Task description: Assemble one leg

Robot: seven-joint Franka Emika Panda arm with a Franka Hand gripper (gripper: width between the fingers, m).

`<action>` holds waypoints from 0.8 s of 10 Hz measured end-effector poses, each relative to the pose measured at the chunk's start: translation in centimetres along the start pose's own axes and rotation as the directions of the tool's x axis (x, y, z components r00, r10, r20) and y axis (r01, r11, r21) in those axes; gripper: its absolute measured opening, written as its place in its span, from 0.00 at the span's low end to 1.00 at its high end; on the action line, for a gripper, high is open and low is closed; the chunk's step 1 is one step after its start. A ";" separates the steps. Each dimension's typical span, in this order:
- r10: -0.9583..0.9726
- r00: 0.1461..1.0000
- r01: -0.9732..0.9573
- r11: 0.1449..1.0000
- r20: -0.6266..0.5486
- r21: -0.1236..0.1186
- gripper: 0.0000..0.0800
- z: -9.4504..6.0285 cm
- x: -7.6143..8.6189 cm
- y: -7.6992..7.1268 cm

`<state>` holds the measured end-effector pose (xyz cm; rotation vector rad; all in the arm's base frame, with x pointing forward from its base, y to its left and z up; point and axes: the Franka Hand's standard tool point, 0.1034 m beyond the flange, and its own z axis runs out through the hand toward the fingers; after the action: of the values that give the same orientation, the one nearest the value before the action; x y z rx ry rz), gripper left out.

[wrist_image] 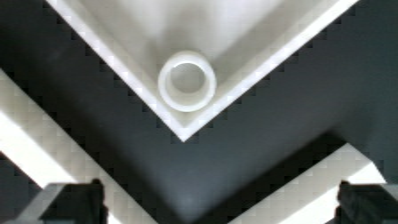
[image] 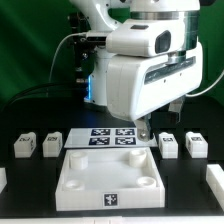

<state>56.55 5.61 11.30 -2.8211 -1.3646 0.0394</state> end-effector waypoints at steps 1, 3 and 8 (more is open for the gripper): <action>0.000 1.000 0.000 1.000 0.000 0.000 0.81 0.0 0.0 0.0; 0.000 1.000 0.000 1.000 0.000 0.000 0.81 0.0 0.0 0.0; -0.036 0.999 0.036 0.999 -0.003 -0.003 0.81 0.1 -0.3 -0.2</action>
Offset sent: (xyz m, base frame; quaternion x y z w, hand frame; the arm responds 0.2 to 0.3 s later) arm 0.0000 0.0000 0.0000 0.0000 0.0000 0.0000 1.0000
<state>56.20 5.55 11.17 -2.7972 -1.4158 0.0324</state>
